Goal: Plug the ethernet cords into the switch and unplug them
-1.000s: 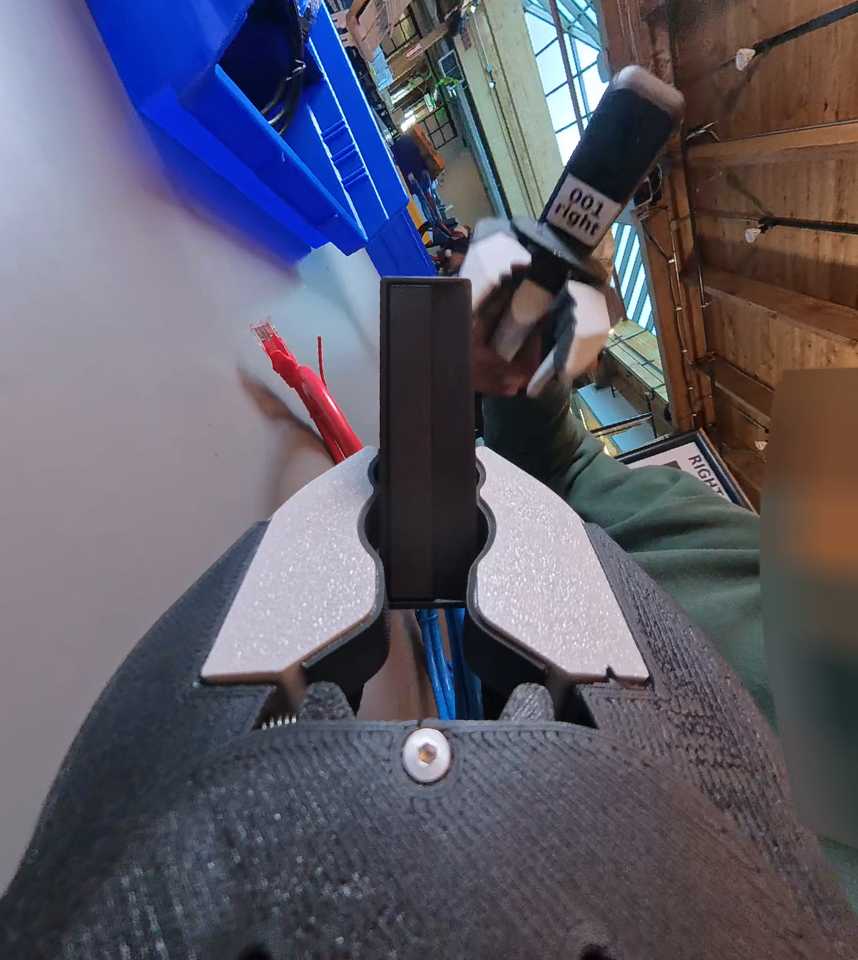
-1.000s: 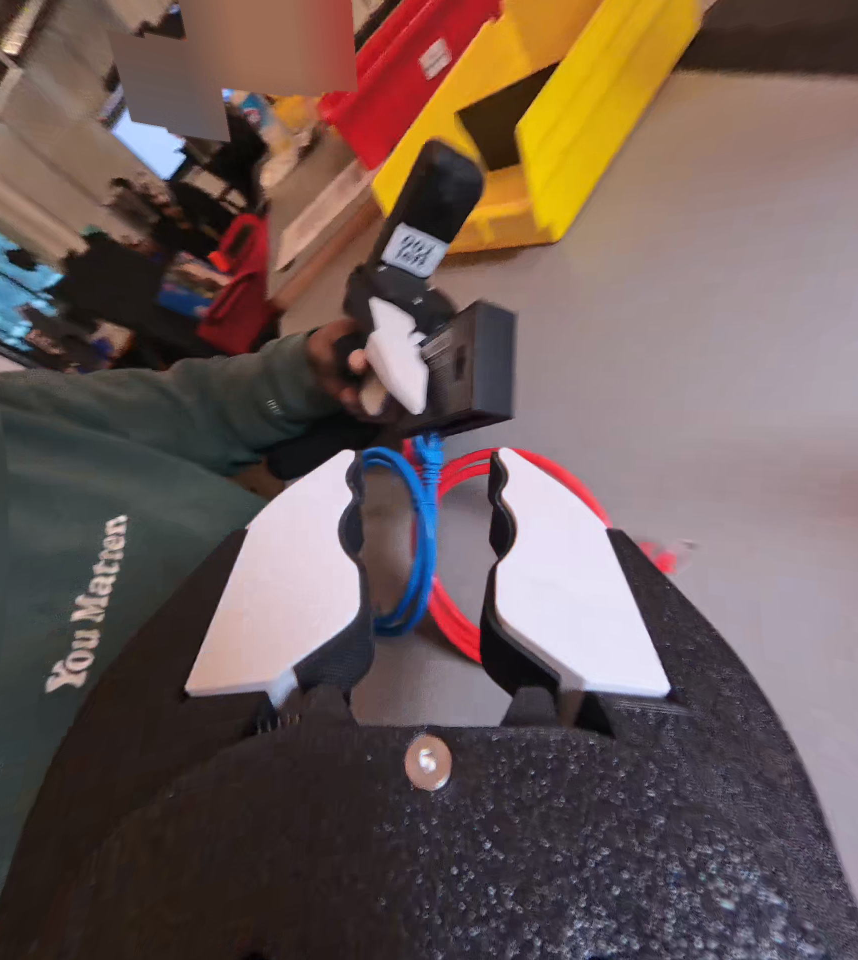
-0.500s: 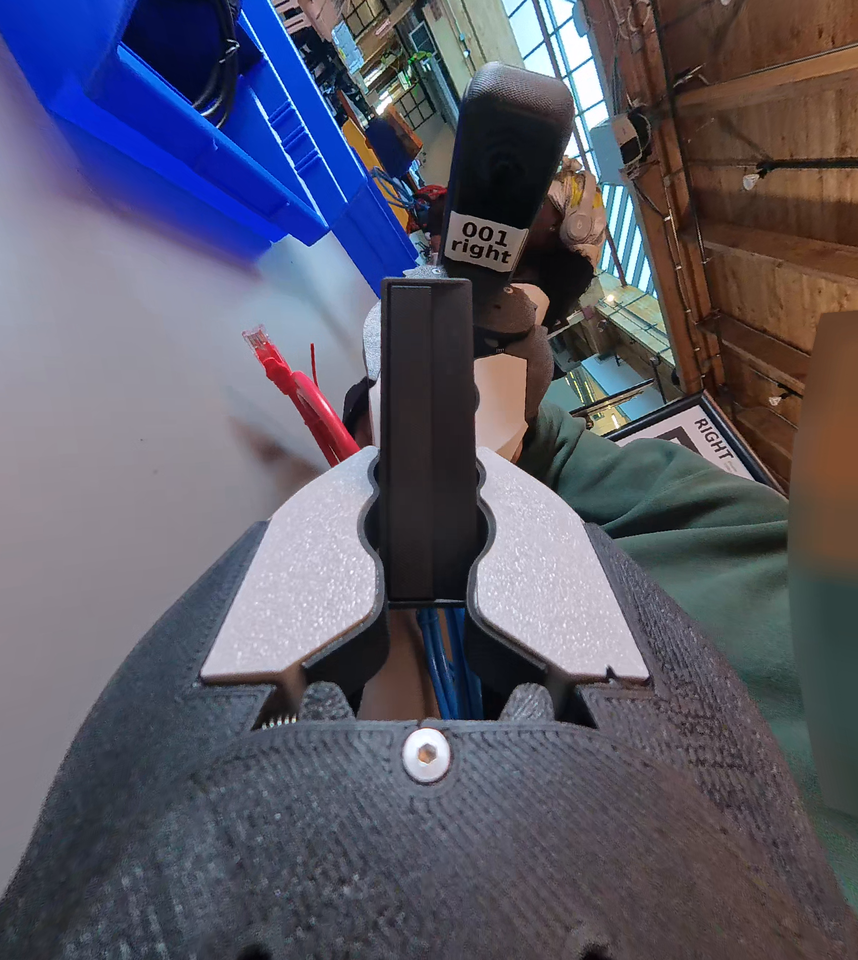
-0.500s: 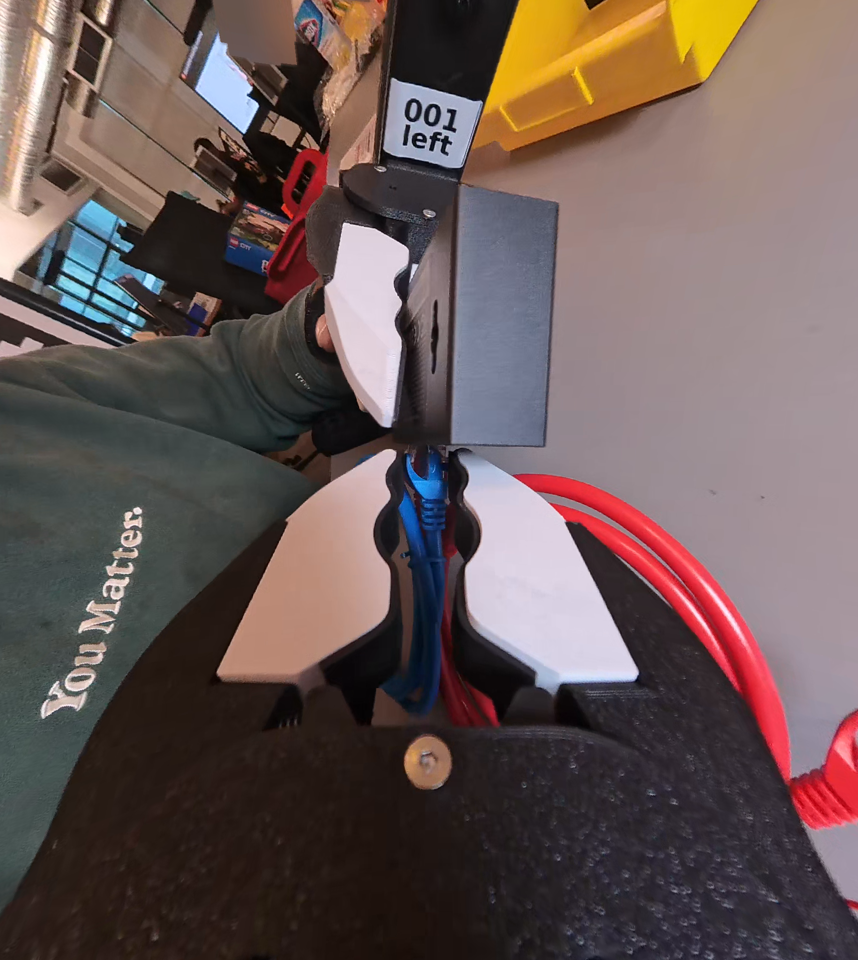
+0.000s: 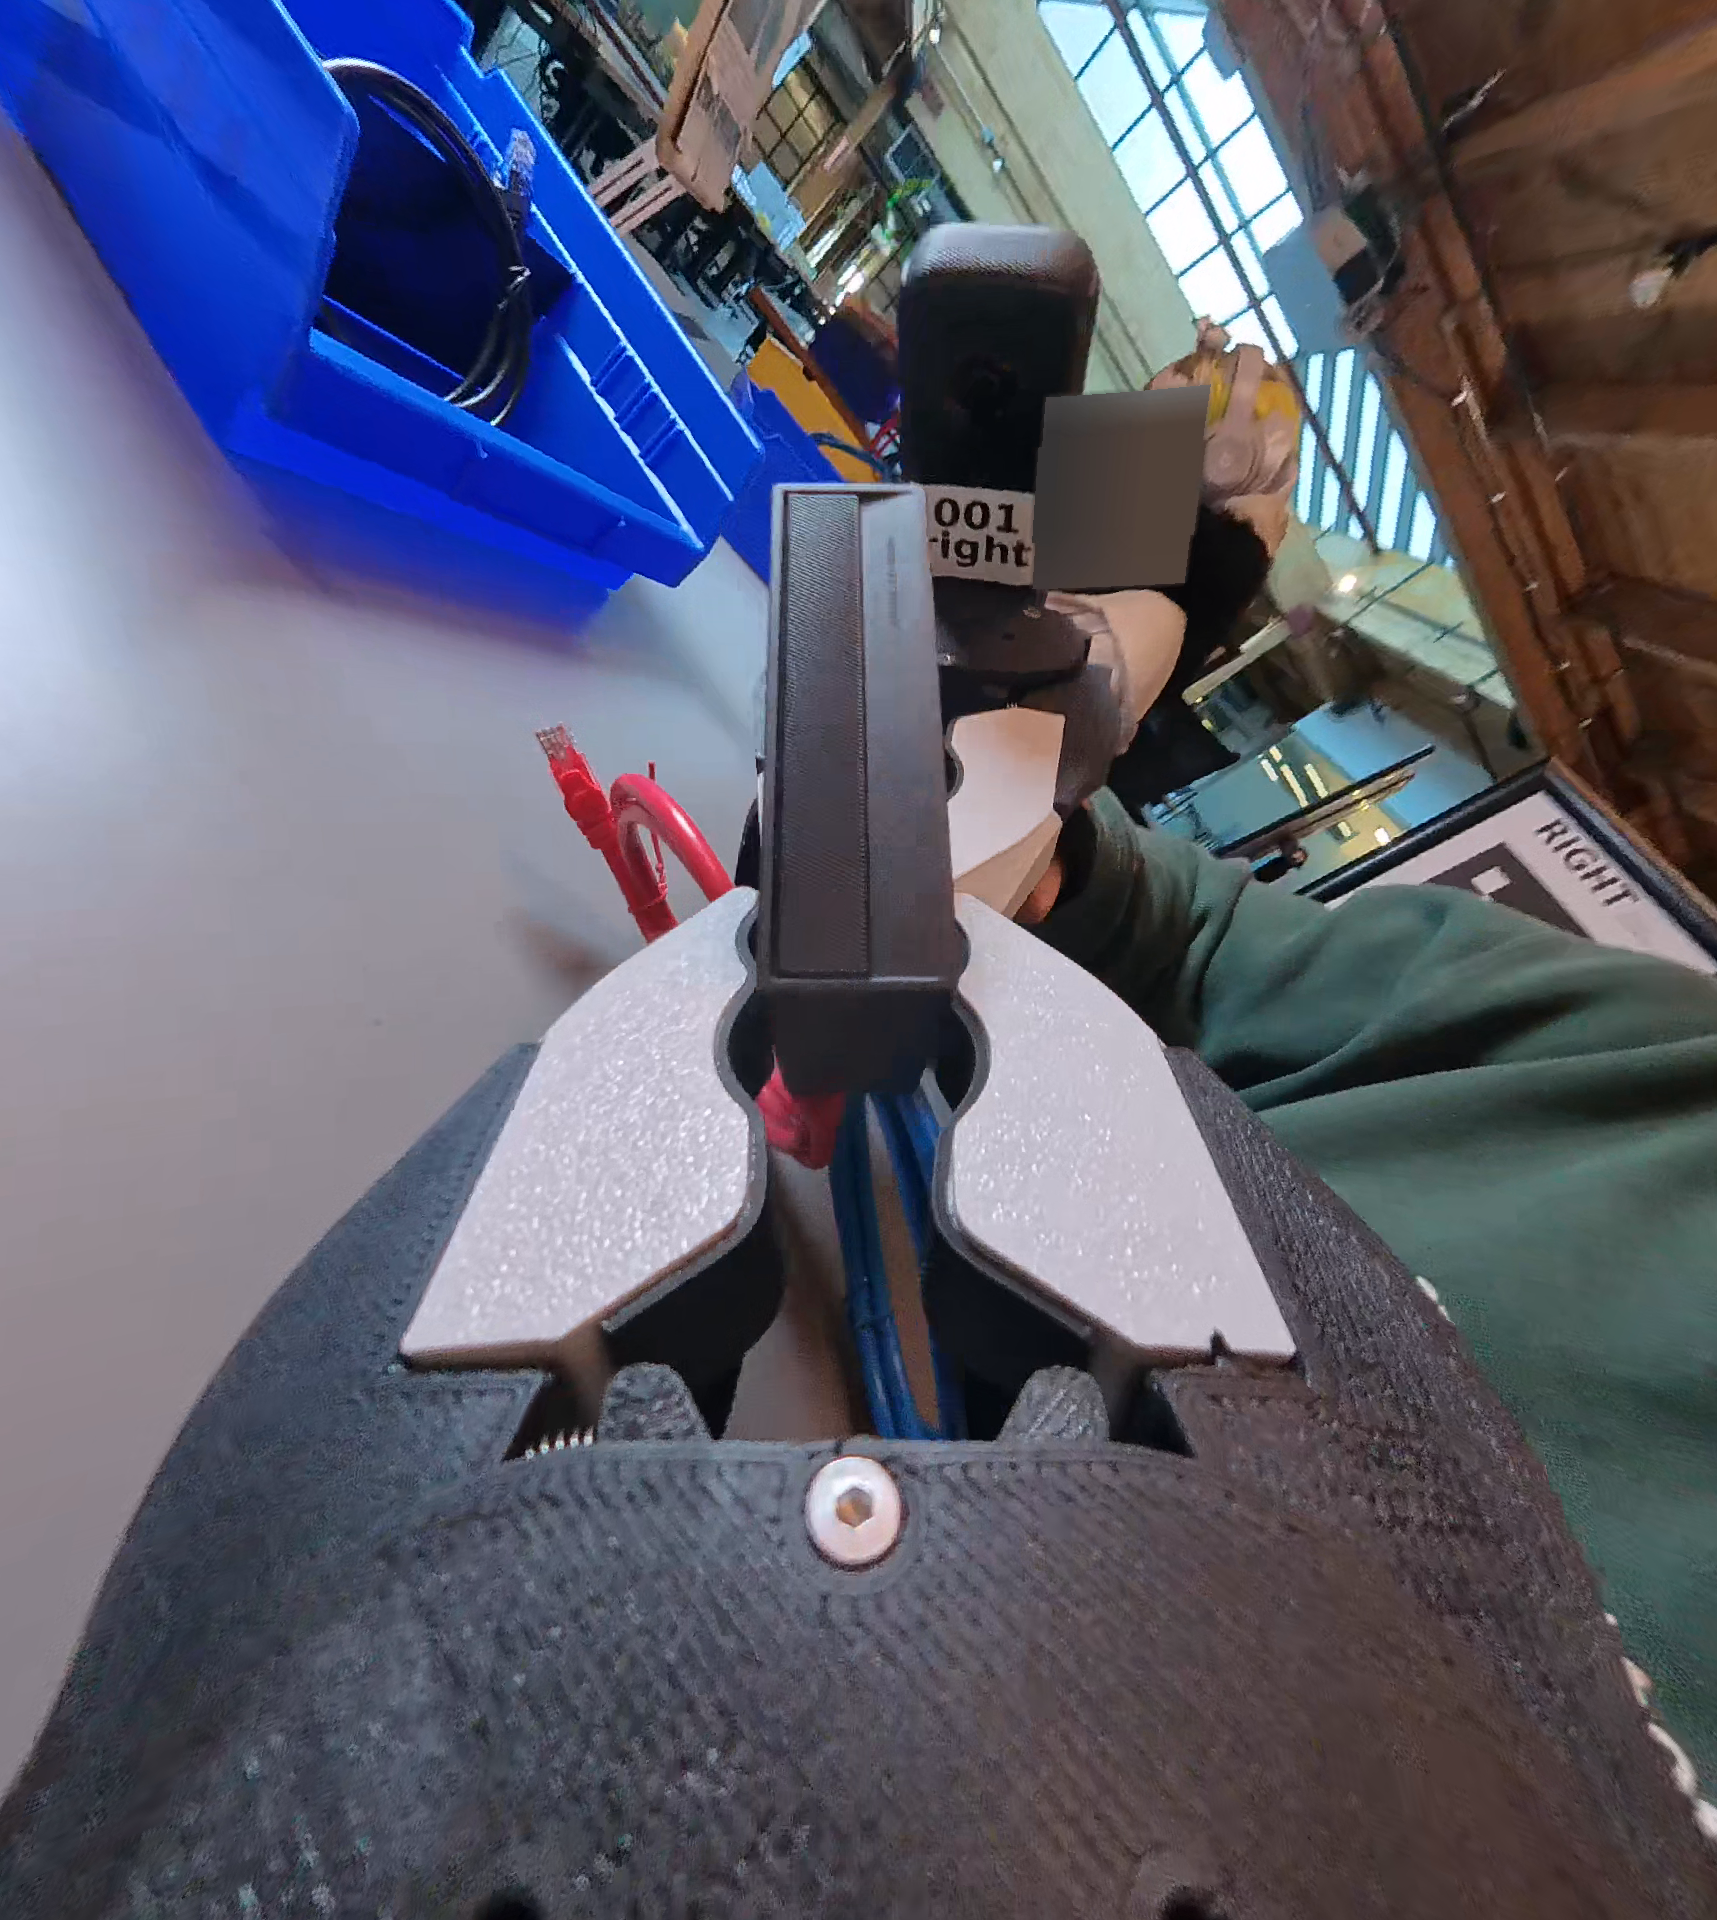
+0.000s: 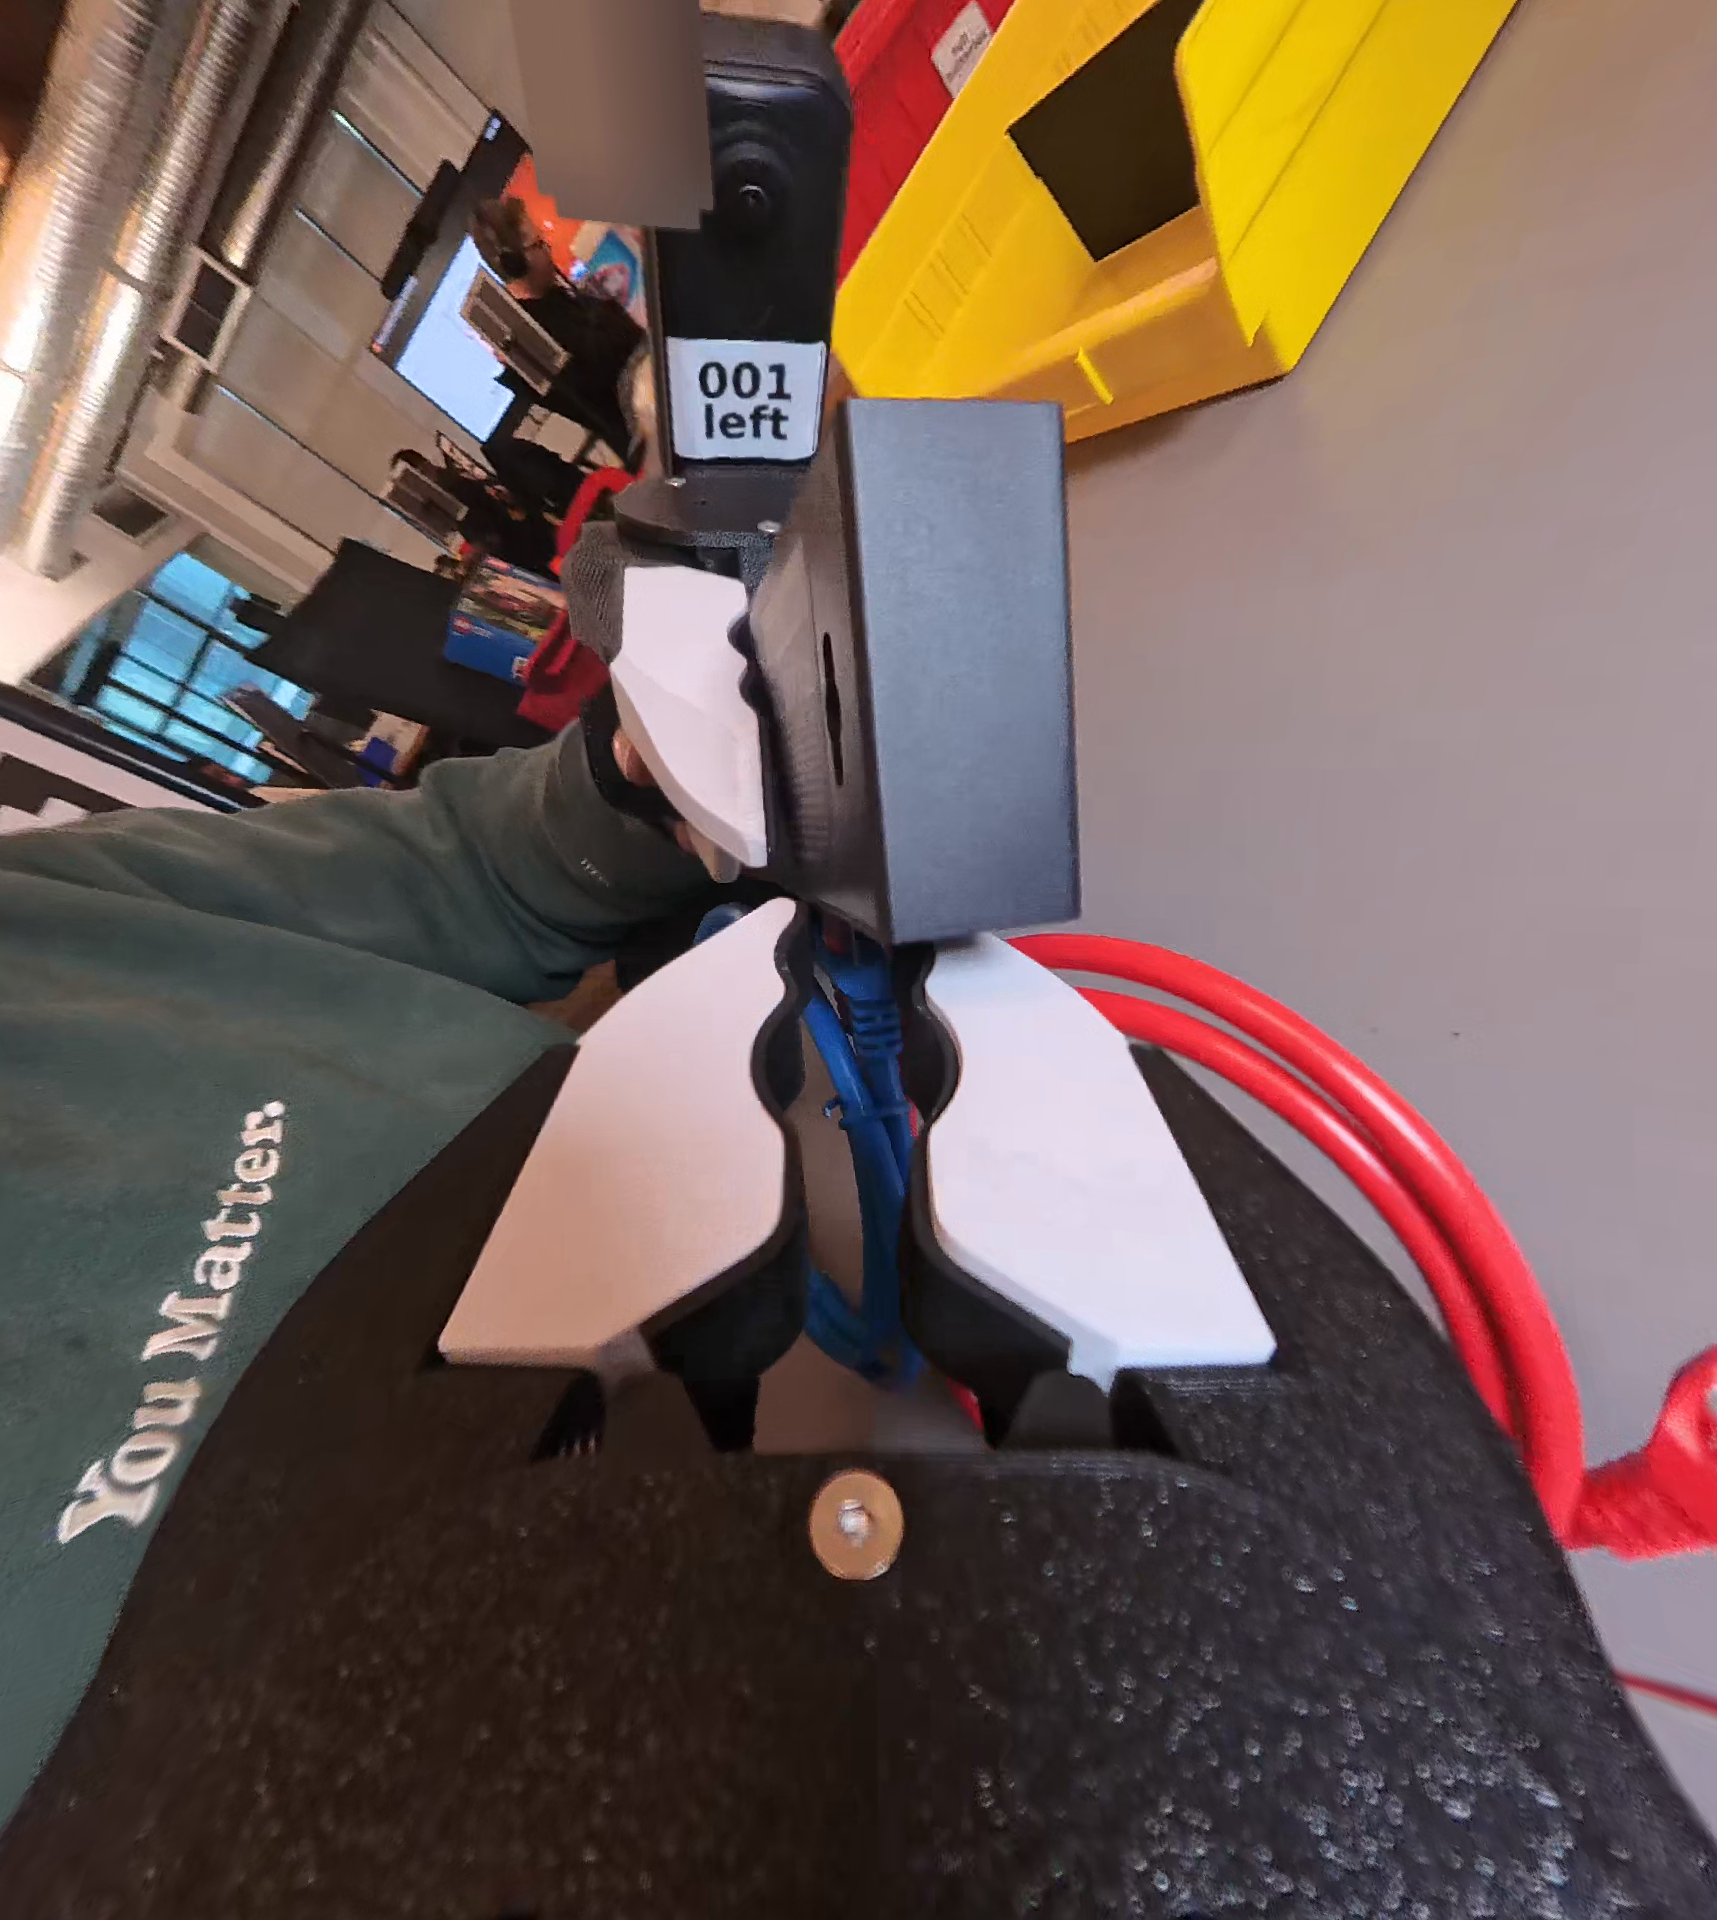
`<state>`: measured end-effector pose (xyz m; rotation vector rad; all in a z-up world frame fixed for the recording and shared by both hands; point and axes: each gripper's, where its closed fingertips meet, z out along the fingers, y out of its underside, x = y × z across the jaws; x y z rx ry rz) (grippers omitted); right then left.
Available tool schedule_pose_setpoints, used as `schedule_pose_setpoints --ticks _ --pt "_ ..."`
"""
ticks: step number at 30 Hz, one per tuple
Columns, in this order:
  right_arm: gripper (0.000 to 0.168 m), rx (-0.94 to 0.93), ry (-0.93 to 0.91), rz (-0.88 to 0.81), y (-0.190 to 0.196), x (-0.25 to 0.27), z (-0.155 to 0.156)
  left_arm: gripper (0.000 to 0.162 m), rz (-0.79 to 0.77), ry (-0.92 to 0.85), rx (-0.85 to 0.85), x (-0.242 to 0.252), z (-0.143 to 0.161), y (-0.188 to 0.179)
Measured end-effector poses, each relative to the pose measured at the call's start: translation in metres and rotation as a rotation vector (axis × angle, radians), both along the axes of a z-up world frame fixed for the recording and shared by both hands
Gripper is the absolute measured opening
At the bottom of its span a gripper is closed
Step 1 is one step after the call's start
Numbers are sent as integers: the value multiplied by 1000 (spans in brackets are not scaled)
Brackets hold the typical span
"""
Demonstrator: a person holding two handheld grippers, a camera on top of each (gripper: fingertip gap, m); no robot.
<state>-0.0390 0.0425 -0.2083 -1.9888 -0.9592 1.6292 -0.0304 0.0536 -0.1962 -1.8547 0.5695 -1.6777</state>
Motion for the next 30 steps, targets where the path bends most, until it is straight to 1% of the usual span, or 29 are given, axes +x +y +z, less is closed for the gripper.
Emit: schedule_pose_setpoints --ticks 1,3,6,11,12,15,17,18,19,20,21,22,23,25,26,28,30 --pt "14 37 -13 -12 0 -1 1 29 2 -13 -9 0 2 0" --pt "15 131 -58 -34 2 -1 -2 30 27 13 25 0 3 1" --pt "15 219 -93 -67 6 -1 -5 31 60 55 65 -1 1 3" --pt "14 359 -102 -147 9 0 -2 31 78 62 107 -1 2 2" --pt "14 353 -90 -170 11 1 -1 31 83 74 128 0 2 2" --pt "14 209 -8 -227 11 4 2 30 93 97 186 1 3 0" --pt "14 169 11 -264 9 5 2 29 99 125 246 2 4 -1" --pt "14 99 46 -272 7 5 4 29 106 139 306 3 7 -2" --pt "13 -25 110 -268 6 6 8 29 114 154 376 5 11 -4" --pt "12 -101 150 -267 5 7 9 29 127 184 445 6 13 -5" --pt "13 -62 128 -274 3 8 6 28 138 221 510 7 13 -6" --pt "14 15 78 -273 1 8 3 29 135 216 528 7 15 -7" --pt "14 68 40 -284 2 11 0 29 114 148 505 7 24 -11" --pt "14 35 99 -211 -8 14 6 29 119 68 414 2 35 -7" --pt "14 111 85 -192 -13 15 9 29 131 65 373 -2 33 -1" --pt "14 232 98 -162 -22 21 27 29 107 -15 240 -9 29 5" --pt "14 290 152 -200 -13 39 55 28 99 -75 131 -15 25 11"
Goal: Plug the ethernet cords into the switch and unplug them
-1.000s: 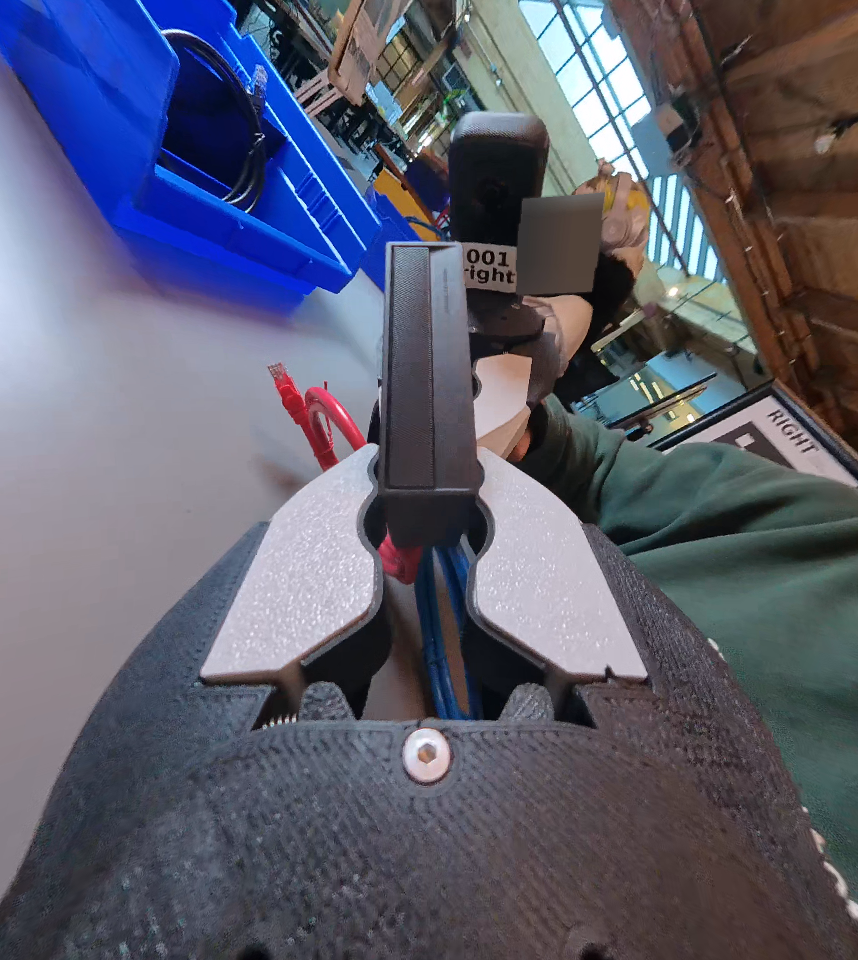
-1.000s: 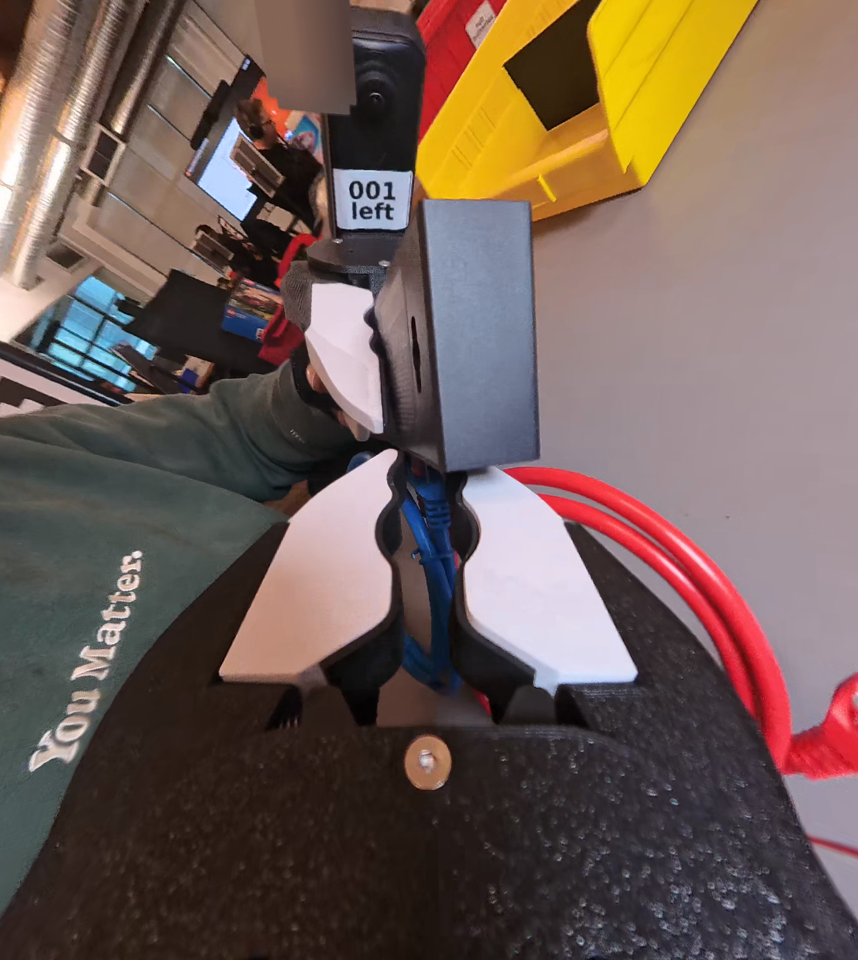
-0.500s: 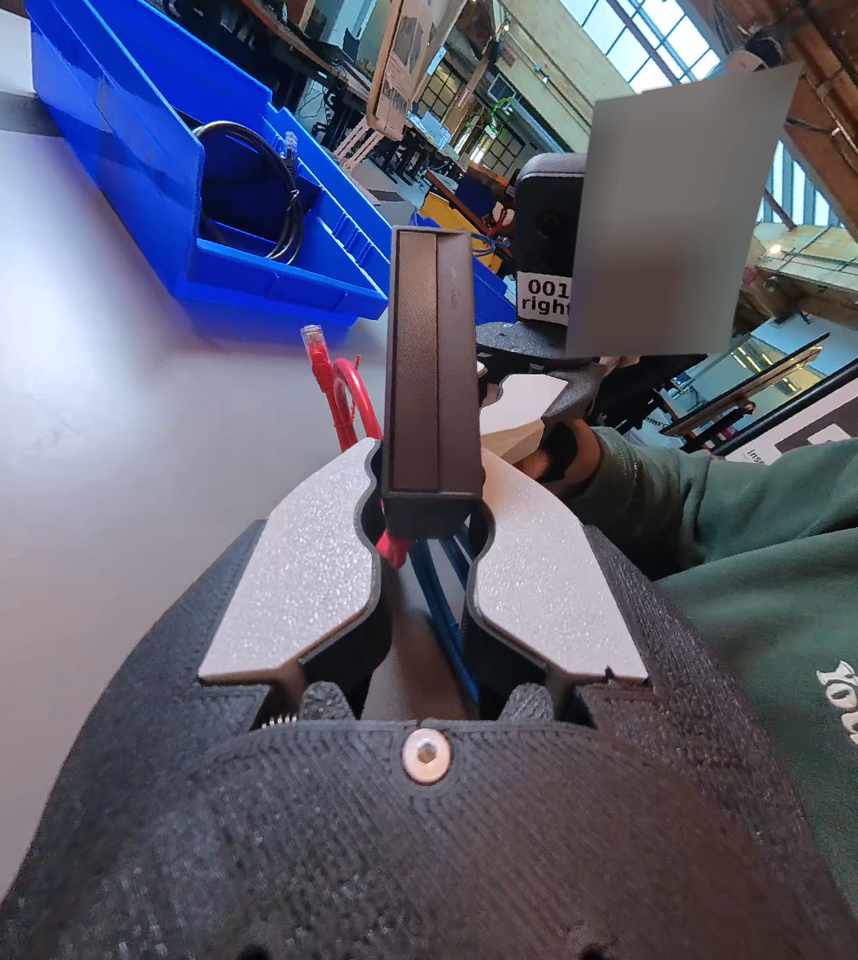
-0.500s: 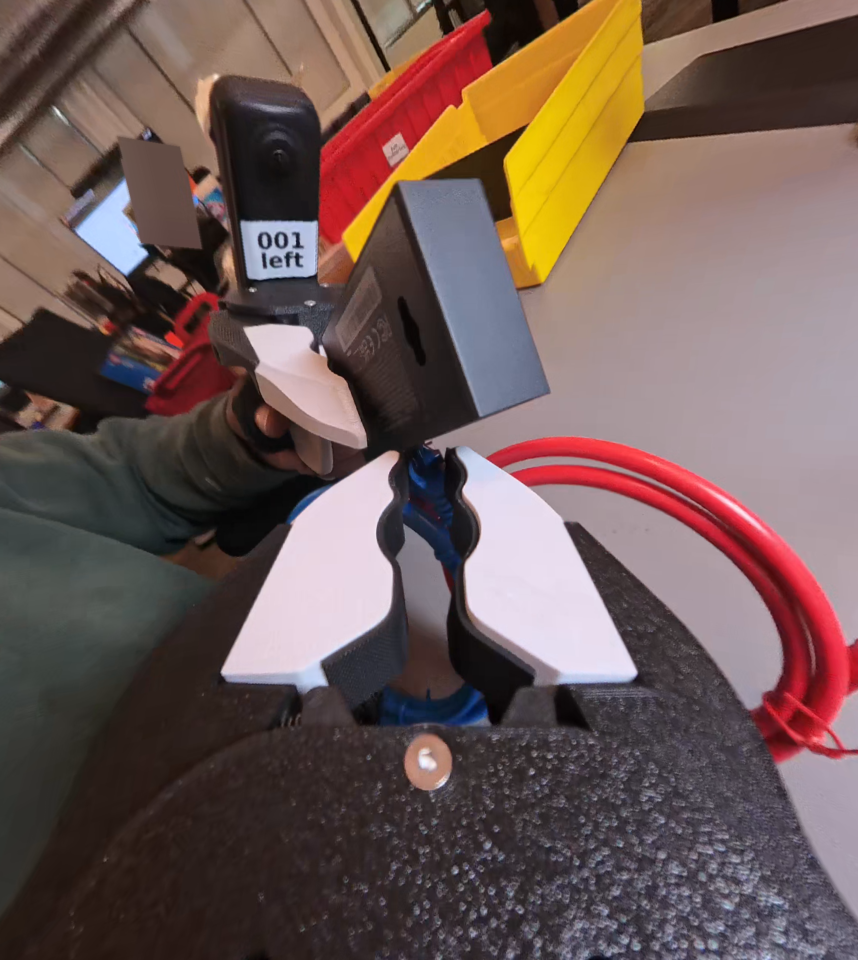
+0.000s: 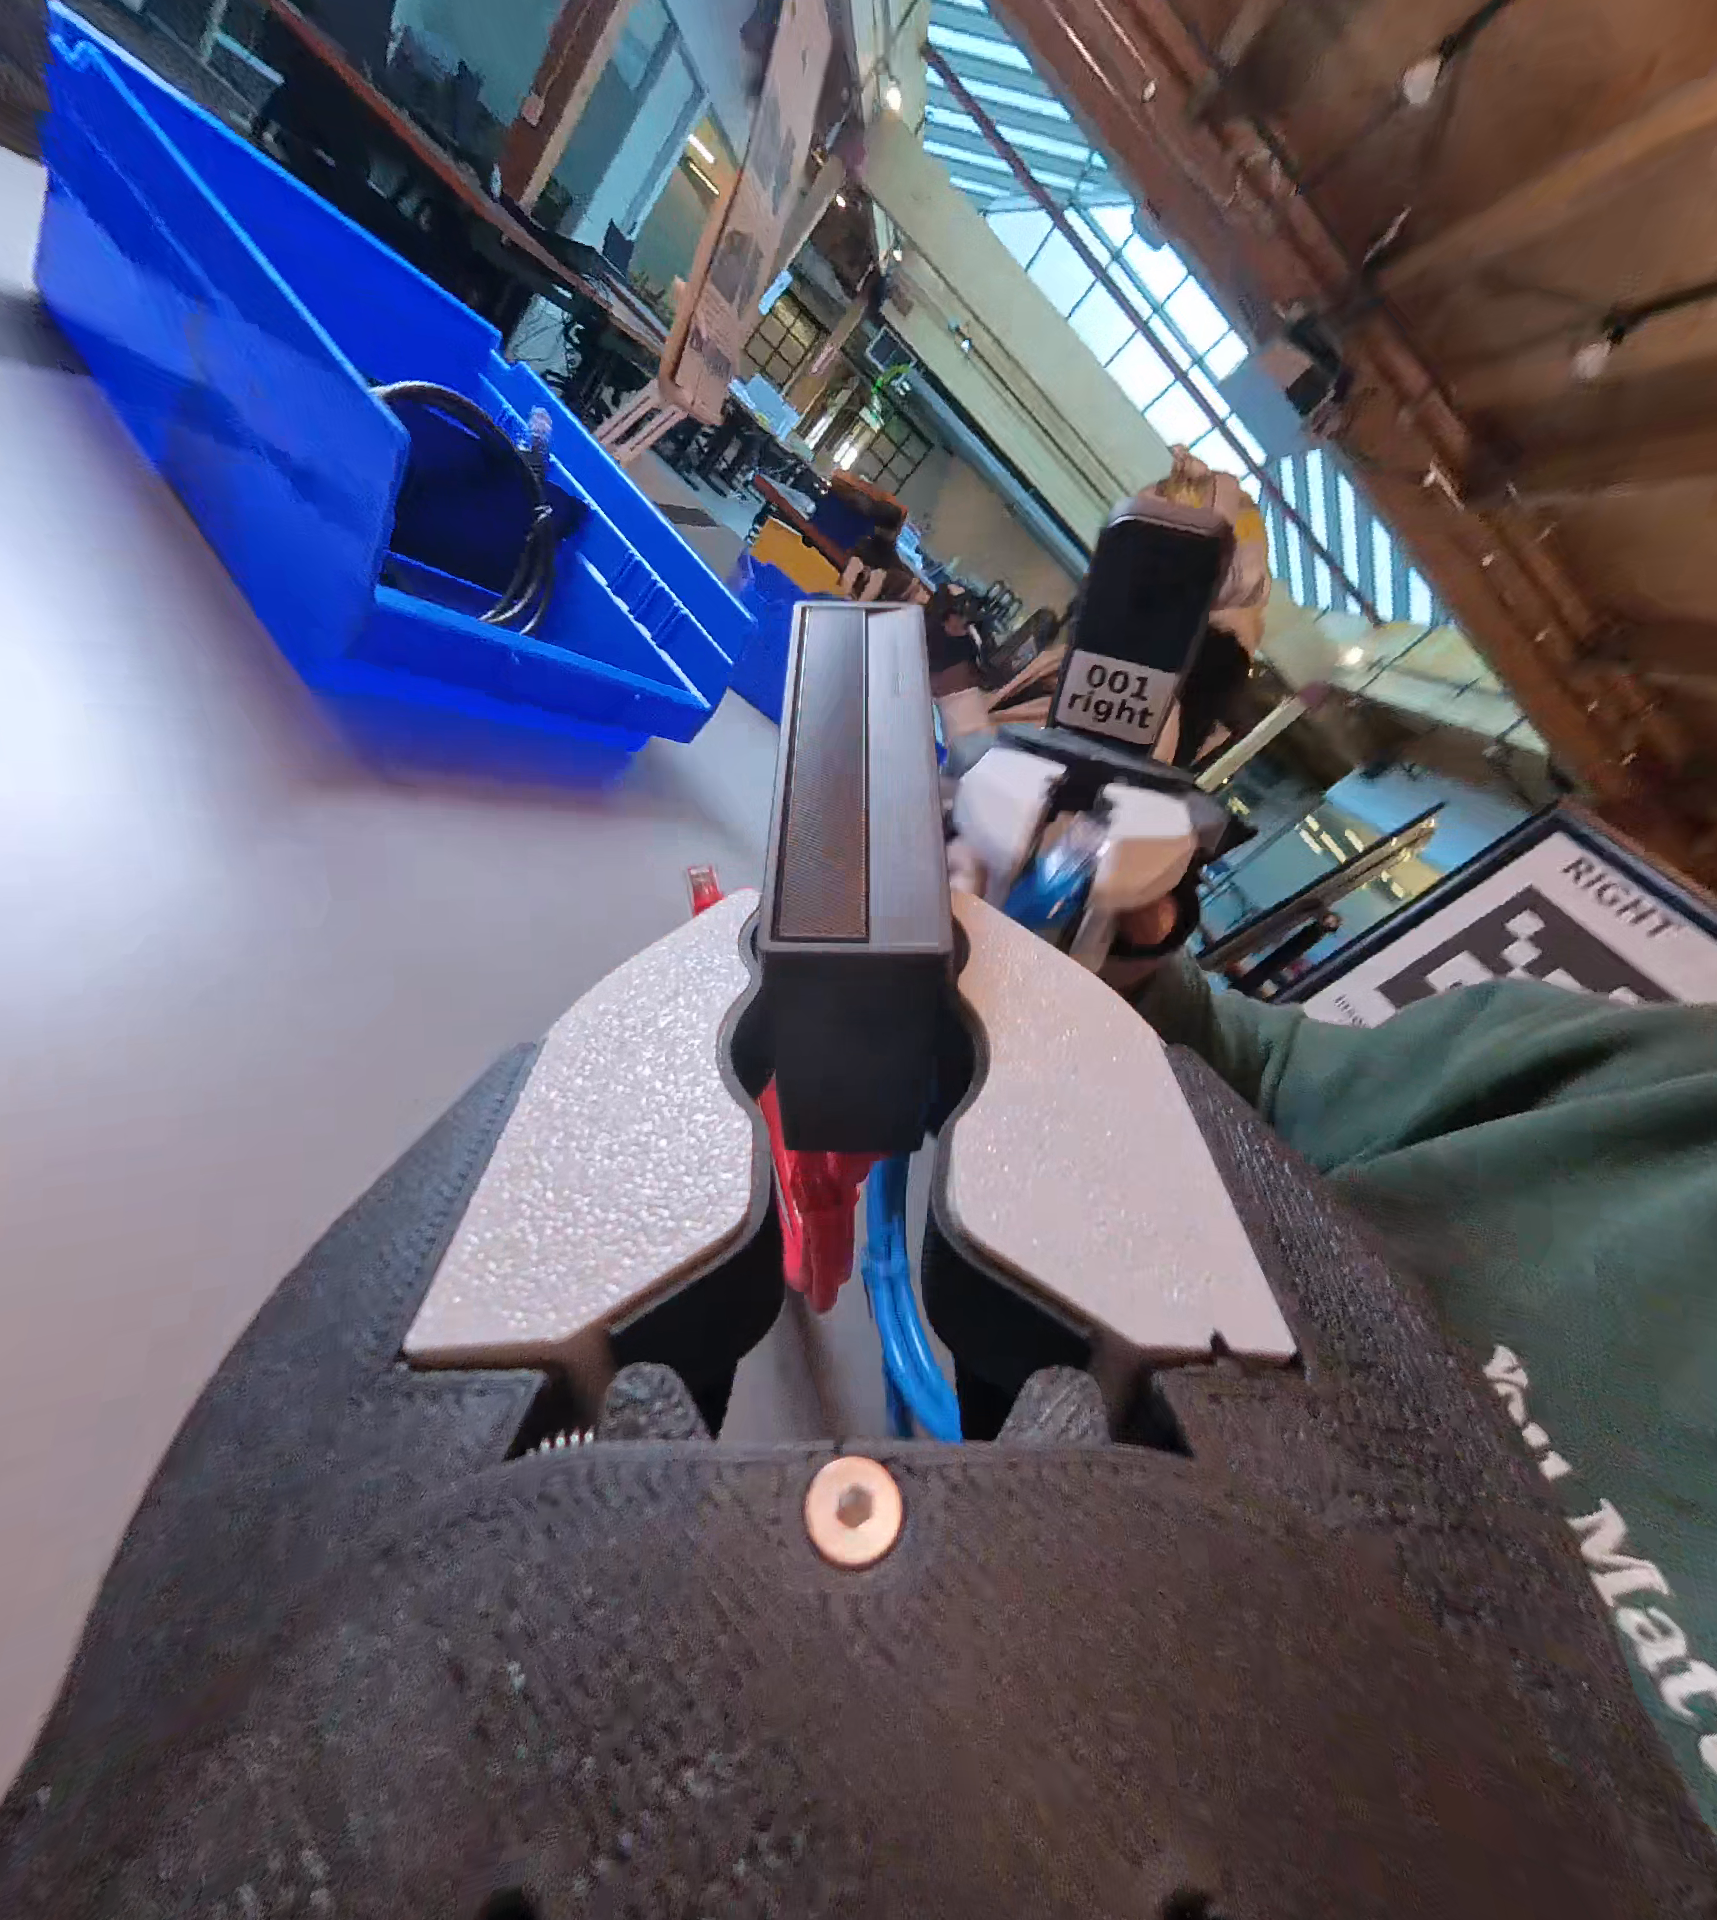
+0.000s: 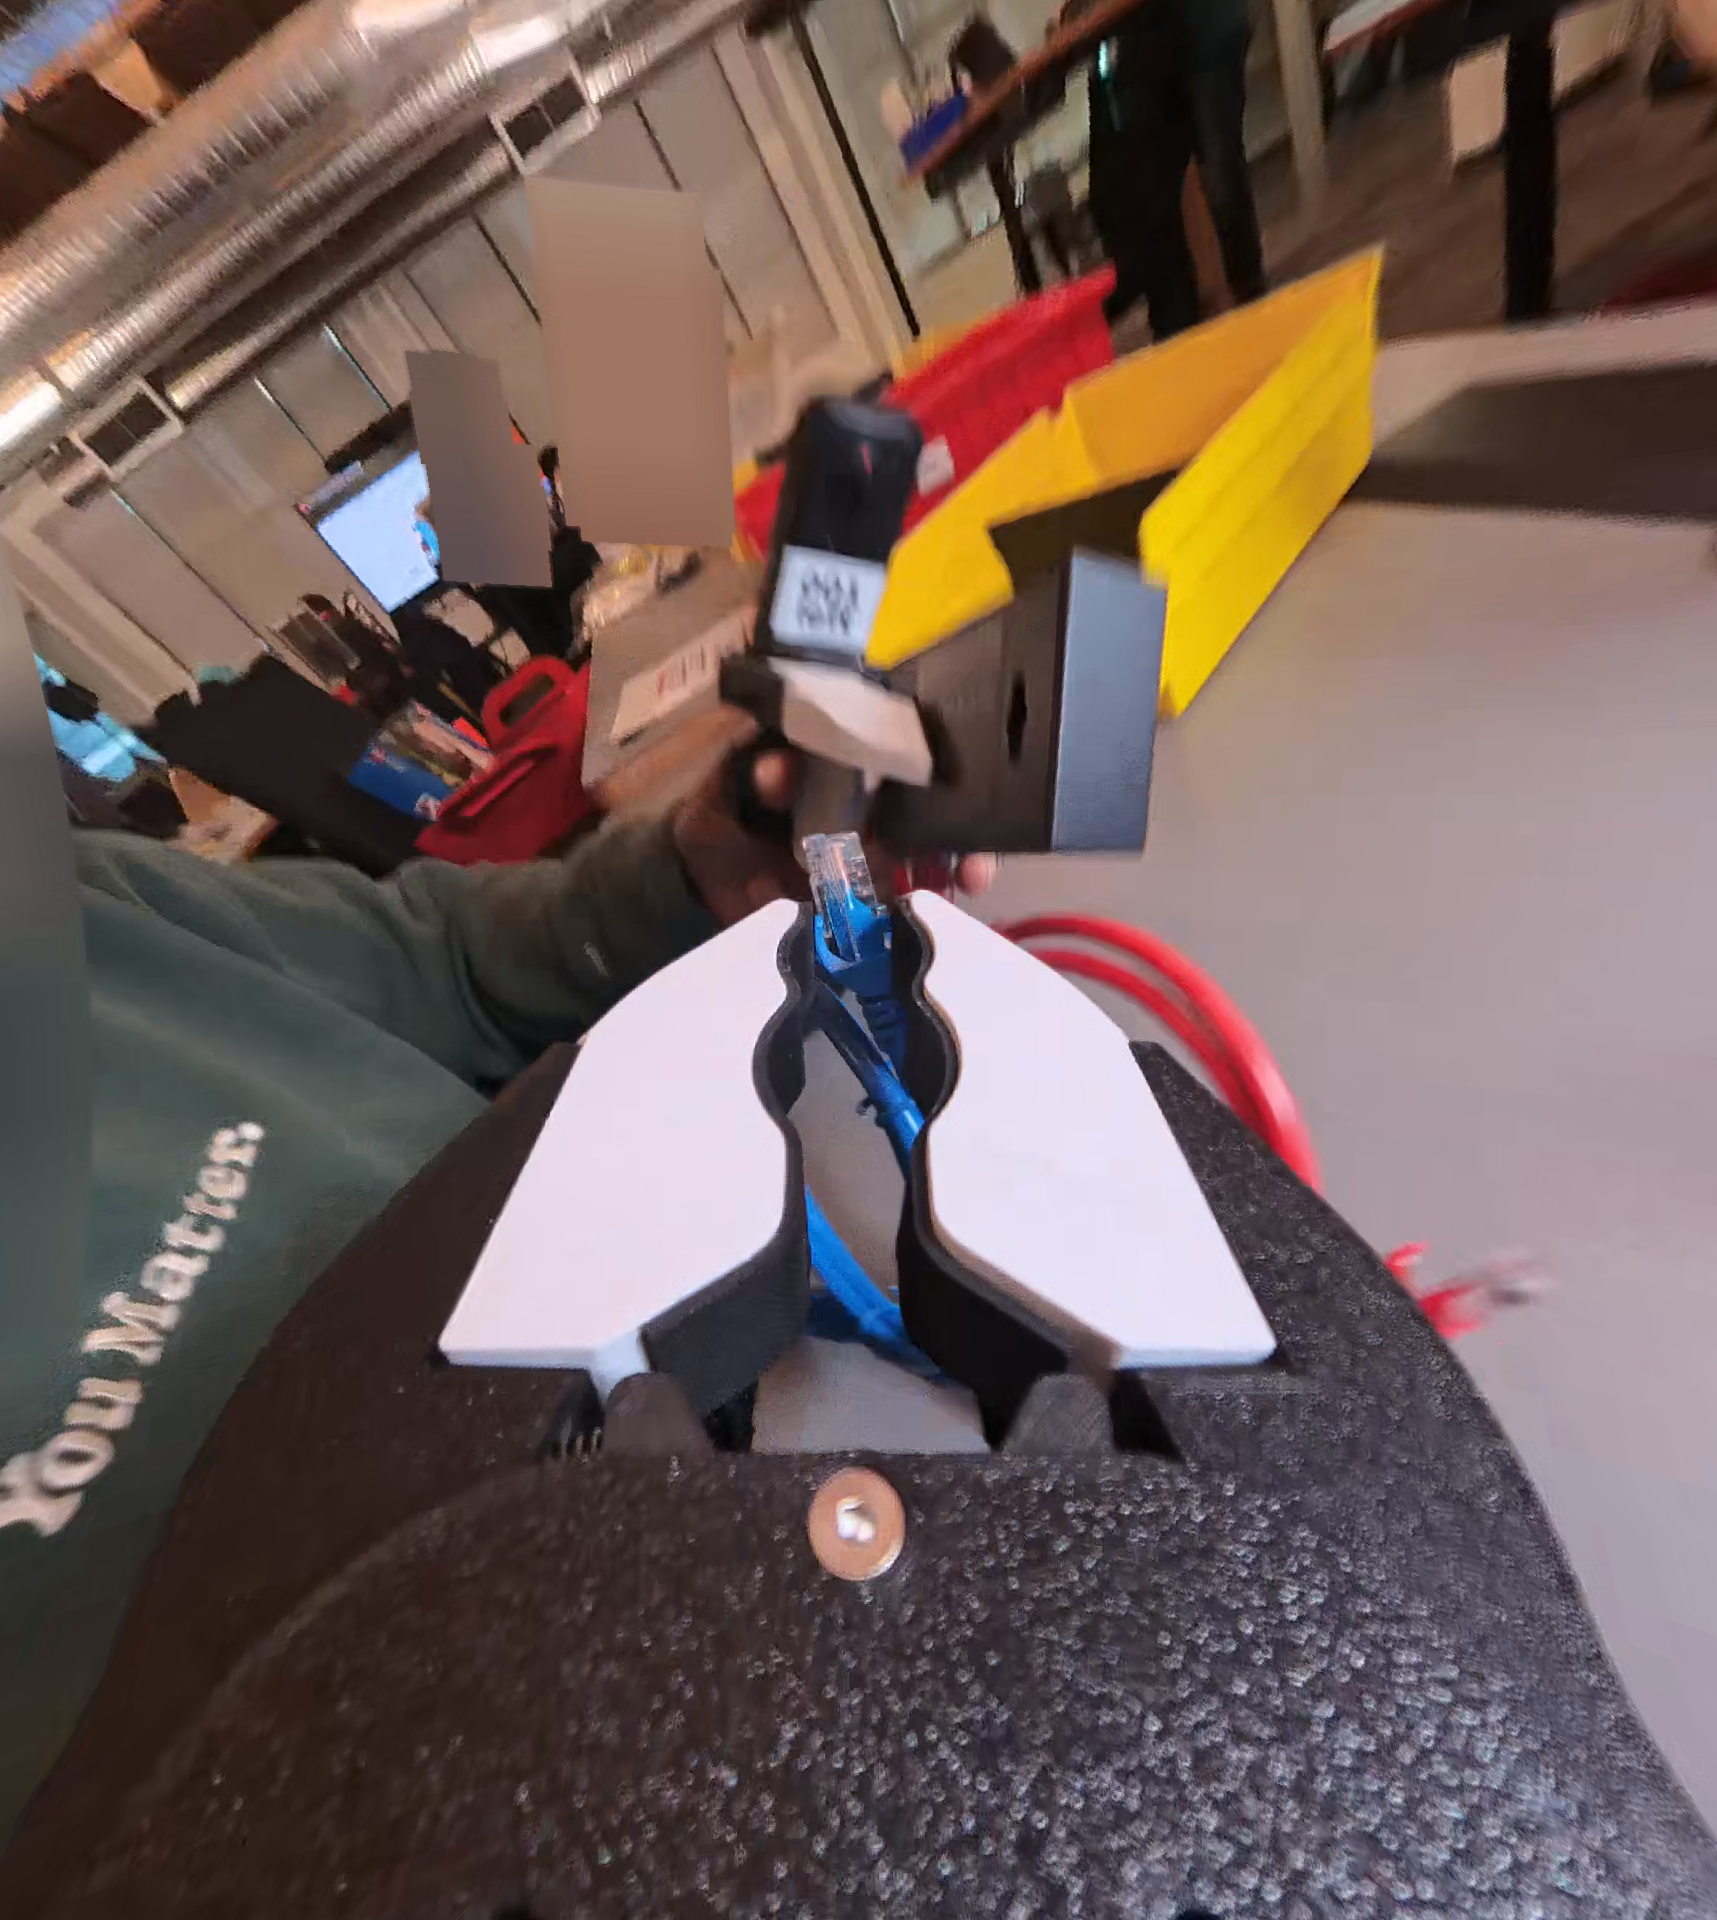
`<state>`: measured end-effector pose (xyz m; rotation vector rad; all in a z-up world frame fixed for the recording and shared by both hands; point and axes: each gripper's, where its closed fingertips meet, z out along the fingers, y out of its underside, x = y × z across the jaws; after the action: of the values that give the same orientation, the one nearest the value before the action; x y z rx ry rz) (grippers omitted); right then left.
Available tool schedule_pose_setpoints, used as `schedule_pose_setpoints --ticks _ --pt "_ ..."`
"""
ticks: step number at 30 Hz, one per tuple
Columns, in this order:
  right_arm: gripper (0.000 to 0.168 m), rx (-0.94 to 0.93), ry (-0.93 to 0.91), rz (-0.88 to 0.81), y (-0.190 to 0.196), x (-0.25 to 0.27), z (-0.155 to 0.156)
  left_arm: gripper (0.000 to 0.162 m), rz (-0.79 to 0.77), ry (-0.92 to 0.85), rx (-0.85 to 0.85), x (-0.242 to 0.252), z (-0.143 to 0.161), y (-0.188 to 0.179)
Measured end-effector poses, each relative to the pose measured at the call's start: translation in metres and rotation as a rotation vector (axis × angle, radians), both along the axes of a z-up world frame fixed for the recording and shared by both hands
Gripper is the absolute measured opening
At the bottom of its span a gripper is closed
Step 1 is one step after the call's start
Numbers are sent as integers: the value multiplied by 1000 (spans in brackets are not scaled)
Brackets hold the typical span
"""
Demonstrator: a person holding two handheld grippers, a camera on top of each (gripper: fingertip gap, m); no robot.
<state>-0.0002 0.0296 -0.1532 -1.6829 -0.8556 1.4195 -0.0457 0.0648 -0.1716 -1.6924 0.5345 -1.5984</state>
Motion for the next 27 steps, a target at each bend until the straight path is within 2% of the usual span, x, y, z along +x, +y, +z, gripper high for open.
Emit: schedule_pose_setpoints --ticks 6,9,12,14,16,18,19,21,23,25,27 --pt "14 9 50 -127 62 89 93 29 87 -33 -88 -17 -11 23" --pt "15 54 -117 -274 120 130 112 29 87 -52 -122 -18 -14 26" --pt "15 12 -257 -426 187 164 104 28 77 -53 -132 -15 -17 25" --pt "15 -42 -364 -528 232 188 80 29 73 -48 -130 -13 -18 24" --pt "14 -134 -476 -630 267 214 39 29 72 -43 -130 -13 -19 23" --pt "16 -268 -633 -651 279 233 -14 29 76 -42 -132 -14 -21 24" --pt "16 -272 -696 -683 283 245 -31 29 76 -41 -134 -15 -21 24" --pt "32 -249 -829 -689 281 259 -49 29 75 -41 -138 -15 -22 25" --pt "45 -116 -908 -725 280 266 -38 29 74 -44 -143 -15 -23 26" --pt "53 61 -959 -772 275 268 -12 29 80 -48 -149 -16 -24 27" --pt "53 217 -895 -712 256 240 17 28 80 -61 -165 -16 -24 29"
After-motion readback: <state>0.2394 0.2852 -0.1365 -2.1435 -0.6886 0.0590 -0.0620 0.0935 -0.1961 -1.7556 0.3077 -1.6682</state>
